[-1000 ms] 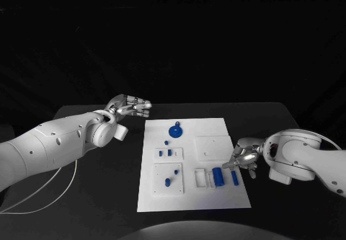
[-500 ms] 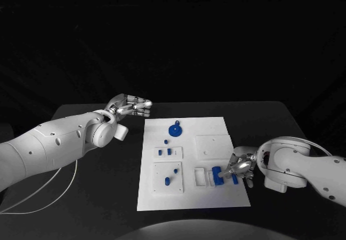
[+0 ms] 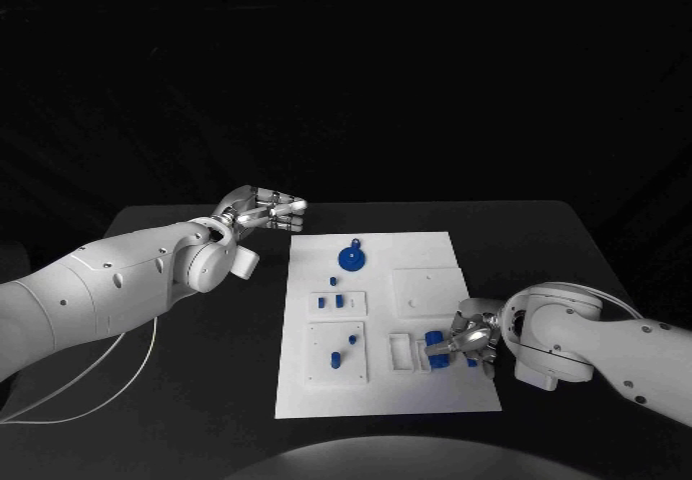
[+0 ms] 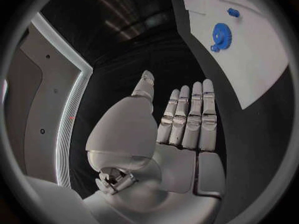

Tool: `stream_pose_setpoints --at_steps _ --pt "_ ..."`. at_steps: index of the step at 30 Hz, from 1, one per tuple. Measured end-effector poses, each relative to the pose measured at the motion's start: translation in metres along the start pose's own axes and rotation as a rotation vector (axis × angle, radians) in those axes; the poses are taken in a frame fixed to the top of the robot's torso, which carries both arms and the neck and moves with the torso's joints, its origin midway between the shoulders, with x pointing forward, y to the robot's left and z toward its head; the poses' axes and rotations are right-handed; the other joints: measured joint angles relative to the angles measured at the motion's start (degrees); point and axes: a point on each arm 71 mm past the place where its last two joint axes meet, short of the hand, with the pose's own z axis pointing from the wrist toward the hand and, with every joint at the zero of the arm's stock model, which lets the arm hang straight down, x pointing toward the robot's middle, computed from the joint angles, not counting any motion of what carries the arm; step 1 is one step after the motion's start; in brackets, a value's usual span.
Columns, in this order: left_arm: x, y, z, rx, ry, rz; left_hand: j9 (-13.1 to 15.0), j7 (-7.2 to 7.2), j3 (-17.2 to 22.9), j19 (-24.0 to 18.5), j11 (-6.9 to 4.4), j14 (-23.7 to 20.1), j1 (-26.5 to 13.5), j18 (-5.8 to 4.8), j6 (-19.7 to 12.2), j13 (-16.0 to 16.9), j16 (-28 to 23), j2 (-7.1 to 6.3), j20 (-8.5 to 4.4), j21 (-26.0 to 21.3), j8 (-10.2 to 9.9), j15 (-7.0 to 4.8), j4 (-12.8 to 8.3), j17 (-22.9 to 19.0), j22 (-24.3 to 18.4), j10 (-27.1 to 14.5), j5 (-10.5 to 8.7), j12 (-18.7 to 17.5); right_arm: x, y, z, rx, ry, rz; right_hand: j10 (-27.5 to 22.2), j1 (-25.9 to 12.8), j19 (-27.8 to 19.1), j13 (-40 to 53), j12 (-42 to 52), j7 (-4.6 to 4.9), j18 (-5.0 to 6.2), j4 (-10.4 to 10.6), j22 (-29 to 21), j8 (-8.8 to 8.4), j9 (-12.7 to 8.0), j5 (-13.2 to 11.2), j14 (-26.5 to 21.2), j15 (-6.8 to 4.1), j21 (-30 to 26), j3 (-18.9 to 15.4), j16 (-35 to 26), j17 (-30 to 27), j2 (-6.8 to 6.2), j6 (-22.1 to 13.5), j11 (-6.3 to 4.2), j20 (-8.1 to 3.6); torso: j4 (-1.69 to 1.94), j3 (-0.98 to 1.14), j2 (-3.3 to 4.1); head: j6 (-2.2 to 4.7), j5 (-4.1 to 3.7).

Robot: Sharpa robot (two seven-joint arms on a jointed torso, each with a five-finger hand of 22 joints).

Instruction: Assemble the parts on the task board

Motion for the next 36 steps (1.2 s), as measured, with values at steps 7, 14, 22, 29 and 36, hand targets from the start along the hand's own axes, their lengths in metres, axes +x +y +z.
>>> stream_pose_setpoints --at_steps 7,14,22,29,36 --pt "0.000 0.000 0.000 -0.001 0.002 -0.001 0.00 0.00 0.16 0.00 0.00 0.00 0.00 0.00 0.00 0.00 0.00 0.00 0.00 0.00 0.00 0.00 0.15 0.00 0.00 0.00 0.00 0.00 0.000 0.003 0.003 -0.003 -0.015 0.010 0.09 0.38 0.00 0.29 0.00 -0.28 0.00 -0.18 0.04 0.91 0.41 0.00 0.00 0.01 0.00 1.52 0.00 0.38 0.38 0.27 0.09 0.00 0.05 -0.03 0.01 -0.26 0.20" --pt "0.000 0.000 0.000 -0.003 0.002 -0.001 0.00 0.00 0.31 0.00 0.00 0.00 0.00 0.00 0.00 0.00 0.00 0.00 0.00 0.00 0.00 0.00 0.31 0.00 0.01 0.00 0.00 0.00 0.000 0.005 0.006 -0.005 -0.020 0.013 0.19 3.26 0.00 0.36 0.00 -0.48 0.00 -5.48 0.19 1.49 0.40 -0.11 0.08 0.11 0.00 6.73 0.00 0.66 0.98 0.49 0.19 0.00 0.04 -0.08 0.00 -0.39 0.26" --pt "-0.001 0.001 -0.001 -0.005 0.002 -0.002 0.00 0.00 0.31 0.00 0.13 0.00 0.00 0.00 0.00 0.00 0.00 0.01 0.00 0.00 0.00 0.00 0.31 0.00 0.01 -0.13 0.00 0.00 0.002 0.005 0.005 -0.008 -0.034 0.016 0.36 3.57 0.00 -0.15 0.00 -0.77 0.00 -10.06 0.62 1.51 0.40 11.79 0.15 0.25 0.25 2.38 0.00 0.75 1.16 1.73 -0.04 0.01 -0.01 -0.09 -0.04 -0.48 0.34" --pt "-0.002 0.001 -0.001 -0.010 0.001 -0.001 0.00 0.00 0.31 0.00 0.20 0.00 0.00 0.00 0.00 0.00 0.00 0.01 0.00 0.00 0.00 0.00 0.31 -0.01 0.01 -0.20 0.00 0.00 0.004 0.003 0.000 -0.012 -0.057 0.050 0.28 2.87 0.00 -0.61 0.01 -1.04 0.00 -11.00 1.23 -0.17 0.35 13.45 0.10 0.31 0.26 1.51 0.29 0.91 2.03 2.09 -0.54 0.01 -0.03 -0.02 -0.04 -0.39 0.44" --pt "-0.003 0.002 -0.001 -0.014 0.000 -0.001 0.00 0.00 0.31 0.00 0.20 0.00 0.01 0.00 0.00 0.00 0.00 0.01 0.00 0.00 0.00 0.00 0.31 -0.01 0.02 -0.20 0.00 0.00 -0.010 0.010 -0.010 -0.034 -0.087 0.122 -0.42 5.54 0.00 -0.61 0.01 -0.94 0.00 -11.30 1.50 -1.02 -15.86 14.24 0.31 0.09 0.26 1.23 0.29 0.91 4.86 2.38 -0.62 0.01 -0.04 -0.01 -0.02 -0.46 0.47"
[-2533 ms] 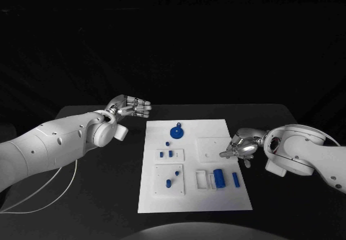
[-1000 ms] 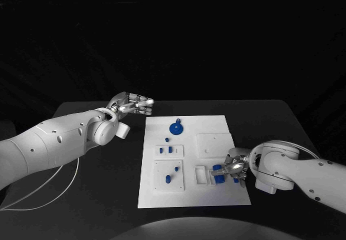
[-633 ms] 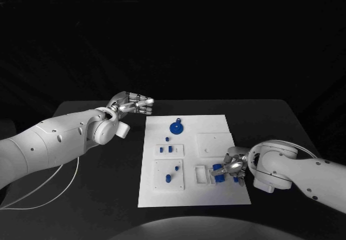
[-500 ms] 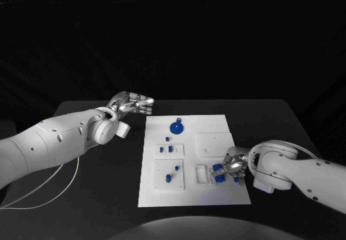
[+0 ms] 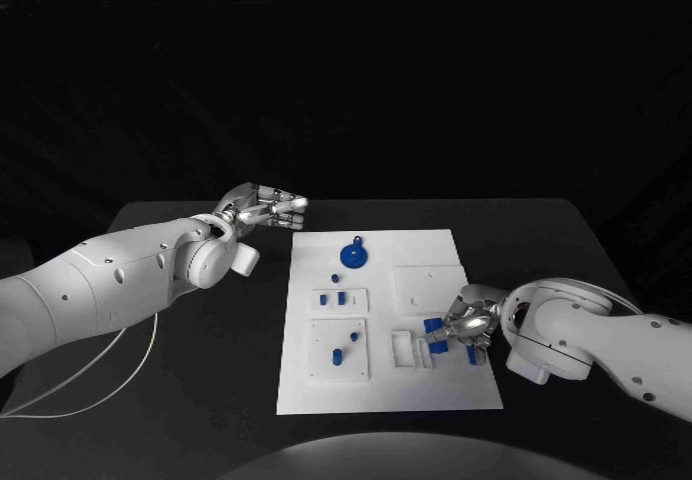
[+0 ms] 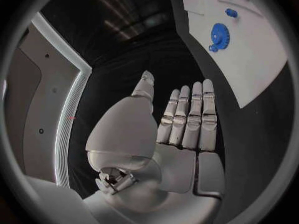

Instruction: Assemble the parts on the task board

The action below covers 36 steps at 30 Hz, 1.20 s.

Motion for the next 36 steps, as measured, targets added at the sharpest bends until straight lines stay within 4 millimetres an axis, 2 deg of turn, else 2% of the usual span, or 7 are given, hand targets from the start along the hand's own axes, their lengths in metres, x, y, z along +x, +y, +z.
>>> stream_pose_setpoints --at_steps 7,14,23,25,28,36 --pt "-0.001 0.000 0.000 -0.004 0.000 0.000 0.00 0.00 0.00 0.00 0.00 0.00 0.00 0.00 0.00 0.00 0.00 0.00 0.00 0.00 0.00 0.00 0.00 0.00 0.00 0.00 0.00 0.00 -0.010 0.010 -0.009 -0.027 -0.004 0.059 0.08 -0.36 0.00 -0.03 0.00 0.00 0.01 -0.03 0.23 0.19 0.03 0.41 0.00 0.00 0.00 -0.03 0.00 0.00 0.36 0.00 0.08 0.00 0.03 -0.05 0.00 -0.24 0.13" --pt "0.000 0.001 0.000 -0.009 0.002 0.000 0.00 0.00 0.00 0.00 0.00 0.00 0.00 0.00 0.00 0.00 0.00 0.00 0.00 0.00 0.00 0.00 0.00 0.00 0.00 0.00 0.00 0.00 -0.011 0.016 -0.011 -0.040 0.024 0.090 0.09 -0.36 0.00 -0.45 0.00 0.01 0.00 -0.41 0.56 0.21 0.00 0.41 0.00 0.00 -0.02 -0.41 0.00 -0.01 0.36 -0.01 0.08 0.00 0.10 -0.10 0.00 -0.46 0.05" --pt "0.001 0.001 0.001 -0.013 0.005 -0.001 0.00 0.00 -0.15 0.00 0.00 -0.31 0.00 0.00 0.00 0.00 0.00 0.00 0.00 0.00 0.00 -0.04 0.15 0.00 0.01 0.00 0.00 0.00 0.004 0.016 -0.007 -0.033 0.096 0.084 0.10 -0.73 0.00 -1.01 -0.24 -0.16 0.00 -1.45 0.84 0.52 -1.22 -0.04 0.00 0.01 -0.02 -1.45 0.20 0.00 0.73 0.16 0.08 0.00 0.10 -0.16 -0.01 -0.76 0.11" --pt "0.001 0.001 0.001 -0.014 0.006 -0.001 0.00 0.00 -0.15 0.00 0.00 -0.41 0.00 0.00 0.00 0.00 0.00 0.00 0.00 0.00 0.00 0.00 0.15 0.00 0.01 0.00 0.00 0.00 0.007 0.017 -0.006 -0.034 0.109 0.077 0.11 -1.22 0.00 -1.12 -0.24 -0.49 0.01 -1.45 0.91 0.52 -1.51 -0.05 0.00 0.01 -0.02 -1.45 0.20 0.10 1.22 0.49 0.08 0.00 0.10 -0.15 -0.02 -0.80 0.13" --pt "0.001 0.001 0.001 -0.015 0.008 -0.002 0.00 0.00 -0.15 0.00 0.00 -0.41 0.00 0.00 0.00 0.00 0.00 0.00 0.00 0.00 0.00 -0.01 0.15 -0.01 0.01 0.00 0.00 0.00 0.014 0.019 -0.002 -0.033 0.131 0.064 0.21 -1.42 0.00 -1.47 -0.57 -0.42 0.01 -1.46 0.91 0.52 -2.00 -0.09 -0.12 -0.10 -0.27 -1.45 0.20 0.10 1.42 1.11 0.17 0.00 0.10 -0.15 -0.02 -0.77 0.13" --pt "0.002 0.001 0.001 -0.016 0.013 -0.004 0.00 0.00 0.04 0.00 0.00 -0.41 0.00 0.00 0.00 0.00 0.00 0.00 0.00 0.00 0.00 -0.01 0.34 -0.01 0.01 0.00 0.00 0.00 0.027 0.028 0.005 -0.045 0.158 0.038 0.61 -1.57 0.00 -1.58 -0.58 -0.38 0.00 -1.46 0.91 0.99 -2.66 -0.32 -0.23 -0.21 -0.27 -1.46 0.20 0.15 1.57 1.83 -0.03 0.00 0.12 -0.05 0.04 -0.74 0.47"
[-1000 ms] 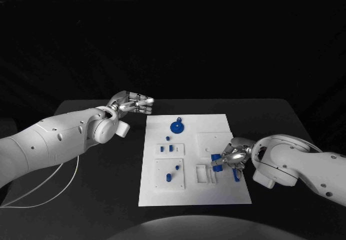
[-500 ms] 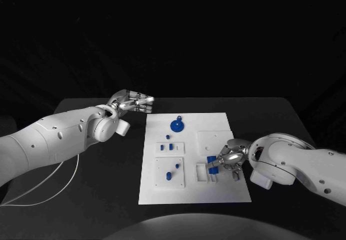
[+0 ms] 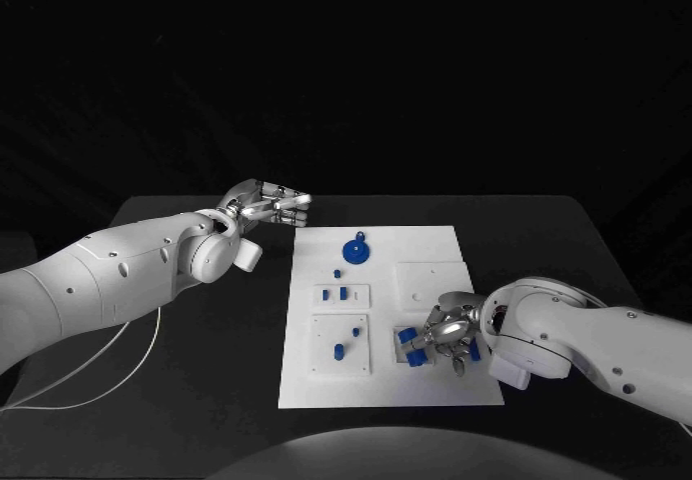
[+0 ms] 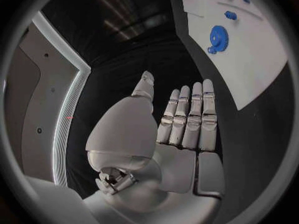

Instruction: Assemble the parts on the task board

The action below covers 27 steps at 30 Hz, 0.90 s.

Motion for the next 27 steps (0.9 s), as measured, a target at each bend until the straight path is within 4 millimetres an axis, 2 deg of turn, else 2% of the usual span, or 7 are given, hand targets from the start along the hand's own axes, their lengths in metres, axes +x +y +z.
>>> stream_pose_setpoints --at_steps 5,14,17,21,23,25,27 --pt "0.0000 0.0002 -0.0002 -0.001 0.002 -0.001 0.00 0.00 0.00 0.00 -0.20 0.00 0.00 0.00 0.00 0.00 0.00 0.00 0.00 0.00 0.00 0.00 0.00 0.00 0.00 -0.20 0.00 0.00 0.0006 0.0020 0.0019 -0.002 -0.010 -0.008 0.21 0.00 0.00 0.08 0.26 -0.05 0.00 -0.07 0.06 -0.05 0.97 -0.17 0.23 -0.19 0.00 -0.06 0.00 0.19 0.00 0.45 -0.22 0.00 -0.04 0.00 0.01 -0.03 0.04" --pt "0.0003 0.0002 -0.0002 -0.002 0.004 -0.001 0.00 0.00 0.00 0.00 0.01 0.00 0.00 0.00 0.00 0.00 0.00 0.00 0.00 0.00 0.00 0.00 0.00 0.00 0.00 -0.41 0.00 0.00 0.0008 0.0055 0.0048 -0.006 -0.026 -0.015 0.42 0.00 0.00 0.10 0.29 -0.18 0.00 0.19 0.06 -0.04 1.22 -0.47 0.25 -0.16 0.00 0.19 0.00 0.21 0.00 0.57 -0.38 0.00 -0.03 -0.04 -0.03 -0.14 0.21" --pt "0.0003 0.0003 -0.0003 -0.003 0.005 -0.002 0.00 0.00 0.00 0.00 0.01 0.00 0.00 0.00 0.00 0.00 0.00 0.00 0.00 0.00 0.00 0.00 0.00 0.00 0.00 -0.41 0.00 0.00 0.0004 0.0058 0.0061 -0.006 -0.027 -0.017 0.61 -0.01 0.00 0.04 0.29 -0.34 0.00 0.90 0.05 -0.02 1.28 -3.19 0.27 -0.14 0.00 0.90 -0.01 0.19 -0.01 0.74 -0.39 0.00 -0.02 -0.06 -0.05 -0.14 0.28" --pt "-0.0001 0.0004 -0.0005 -0.004 0.004 -0.002 0.00 0.00 0.00 0.00 0.01 0.00 0.00 0.00 0.00 0.00 0.00 0.00 0.00 0.00 0.00 0.00 0.00 0.00 0.00 -0.41 0.00 0.00 -0.0009 0.0064 0.0075 -0.006 -0.033 -0.021 0.62 -1.33 0.00 -0.11 0.29 -0.38 0.00 2.26 -0.09 0.01 1.07 -5.08 0.18 -0.22 0.00 2.26 -0.01 0.14 -0.39 0.77 -0.39 0.00 -0.02 -0.06 -0.04 -0.10 0.34" --pt "-0.0002 0.0005 -0.0005 -0.005 0.004 -0.002 0.00 0.00 0.00 0.00 0.01 0.00 0.00 0.00 0.00 0.00 0.00 0.00 0.00 0.00 0.00 0.00 0.00 0.00 0.00 -0.41 0.00 0.00 -0.0009 0.0062 0.0081 -0.004 -0.035 -0.025 0.79 -3.00 0.00 -0.11 0.29 -0.90 0.00 2.87 -0.09 0.02 1.02 -8.33 0.15 -0.22 0.00 3.92 -0.01 0.14 -0.58 1.30 -0.55 0.00 -0.02 -0.05 -0.04 -0.09 0.38" --pt "-0.0003 0.0005 -0.0006 -0.005 0.004 -0.002 0.00 0.00 0.00 0.00 0.01 0.00 0.00 0.00 0.00 0.00 0.00 0.00 0.00 0.00 0.00 0.00 0.00 0.00 0.00 -0.41 0.00 0.00 -0.0010 0.0060 0.0084 -0.003 -0.037 -0.028 0.85 -5.17 0.00 -0.11 0.29 -0.91 0.00 3.77 -0.16 0.03 0.95 -13.00 0.06 -0.32 0.00 6.94 -0.02 0.14 -1.99 1.56 -0.60 0.00 -0.03 -0.05 -0.04 -0.07 0.39" --pt "-0.0003 0.0006 -0.0006 -0.006 0.004 -0.002 0.00 0.00 0.00 0.00 0.01 0.00 0.00 0.00 0.00 0.00 0.00 0.00 0.00 0.00 0.00 0.00 0.00 0.00 0.00 -0.41 0.00 0.00 -0.0010 0.0052 0.0089 0.000 -0.039 -0.031 1.03 -7.28 0.00 -0.16 0.29 -1.20 0.00 5.66 -0.16 0.03 0.91 -13.72 -0.16 -0.53 0.00 6.12 -0.02 0.14 -2.89 2.05 -0.79 0.00 -0.03 -0.05 -0.03 -0.05 0.40"
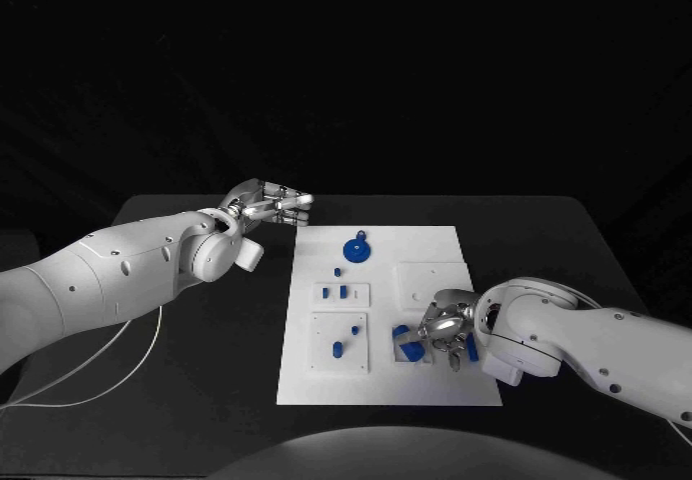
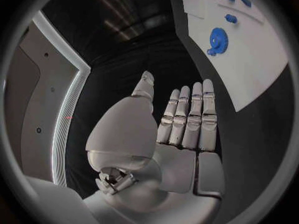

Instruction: Assemble the parts on the task board

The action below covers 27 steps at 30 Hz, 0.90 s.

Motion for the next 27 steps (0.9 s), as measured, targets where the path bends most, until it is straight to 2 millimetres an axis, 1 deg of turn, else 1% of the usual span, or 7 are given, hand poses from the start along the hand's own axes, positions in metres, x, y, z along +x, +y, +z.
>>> stream_pose_setpoints --at_steps 1,2,4,6,9,24,27 --pt "0.000 0.000 0.000 0.000 0.000 0.000 0.00 0.00 0.00 0.00 0.00 0.00 0.00 0.00 0.00 0.00 0.00 0.00 0.00 0.00 0.00 0.00 0.00 0.00 0.00 0.00 0.00 0.00 0.000 0.000 0.000 0.002 0.000 -0.001 -0.02 -0.91 0.00 0.00 0.00 0.01 0.00 1.21 0.00 0.01 -0.02 -0.11 -0.08 -0.08 0.00 -1.29 0.00 0.02 -0.49 0.02 0.01 0.00 0.00 0.00 0.00 0.00 0.00" --pt "0.000 0.000 0.000 -0.001 0.000 0.000 0.00 0.00 0.00 0.00 0.00 0.00 0.00 0.00 0.00 0.00 0.00 0.00 0.00 0.00 0.00 0.00 0.00 0.00 0.00 0.00 0.00 0.00 0.001 -0.001 0.001 0.002 0.000 -0.003 -0.14 -0.97 0.00 0.00 0.00 0.14 0.00 3.39 -0.01 0.11 -0.10 -0.21 0.04 0.03 0.00 -5.40 0.00 0.07 -0.71 -0.07 0.12 0.00 -0.01 0.01 0.01 0.00 0.00" --pt "0.000 0.000 0.000 -0.001 0.000 0.000 0.00 0.00 0.00 0.00 0.00 0.00 0.00 0.00 0.00 0.00 0.00 0.00 0.00 0.00 0.00 0.00 0.00 0.00 0.00 0.00 0.00 0.00 0.001 0.000 0.001 0.002 -0.001 -0.005 -0.14 2.37 0.00 0.00 0.00 0.32 0.00 9.35 -0.07 -0.08 -0.40 -0.21 0.14 0.12 0.00 -12.30 0.00 0.27 -1.29 -0.16 0.12 0.00 -0.01 0.01 0.01 0.01 0.00" --pt "0.000 0.000 0.000 -0.002 0.000 0.000 0.00 0.00 0.00 0.00 0.00 0.00 0.00 0.00 0.00 0.00 0.00 0.00 0.00 0.00 0.00 0.00 0.00 0.00 0.00 0.00 0.00 0.00 0.001 0.000 0.000 0.002 -0.001 -0.007 -0.15 3.31 0.00 0.00 0.00 0.32 0.00 11.30 -0.12 -0.25 -0.63 -0.21 0.14 0.12 0.00 -18.48 0.00 0.39 -1.14 -0.16 0.12 0.00 -0.03 0.02 0.01 0.01 0.00" --pt "0.000 0.000 0.000 -0.002 0.000 0.000 0.00 0.00 0.00 0.00 0.00 0.00 0.00 0.00 0.00 0.00 0.00 0.00 0.00 0.00 0.00 0.00 0.00 0.00 0.00 0.00 0.00 0.00 0.002 0.000 -0.001 0.001 -0.002 -0.010 -0.15 3.99 0.00 0.02 -0.28 0.32 0.00 11.66 -0.13 -0.42 -0.76 -0.21 0.14 0.13 0.00 -23.20 0.00 0.50 -0.45 -0.16 0.12 0.00 -0.04 0.02 0.01 0.07 0.00" --pt "-0.002 0.001 -0.001 -0.007 -0.003 0.002 0.00 0.00 -0.15 0.21 0.00 -0.20 0.00 0.01 0.00 0.00 0.00 0.00 0.21 0.00 0.00 0.20 0.15 0.00 0.00 0.00 0.00 0.00 0.004 -0.002 -0.009 -0.004 0.003 -0.020 -0.23 6.33 0.00 1.51 0.79 -0.27 0.00 11.38 -0.14 -0.41 0.49 -0.21 0.14 0.13 0.00 -23.70 0.00 0.82 0.78 1.66 0.19 0.00 -0.07 0.06 0.00 0.21 -0.14" --pt "-0.003 0.001 -0.001 -0.008 -0.003 0.002 0.00 0.00 -0.16 0.21 0.00 -0.20 0.00 0.01 0.00 0.00 0.00 0.00 0.21 0.00 0.00 0.20 0.16 0.00 0.00 0.00 0.00 0.00 0.004 -0.003 -0.011 -0.004 0.003 -0.022 0.09 8.01 -0.02 1.05 0.33 -0.43 0.00 11.43 -0.26 -0.41 4.12 -0.21 0.19 0.08 0.00 -24.80 -0.01 0.90 0.66 2.22 -0.14 -0.06 -0.05 0.05 -0.01 0.21 -0.23"
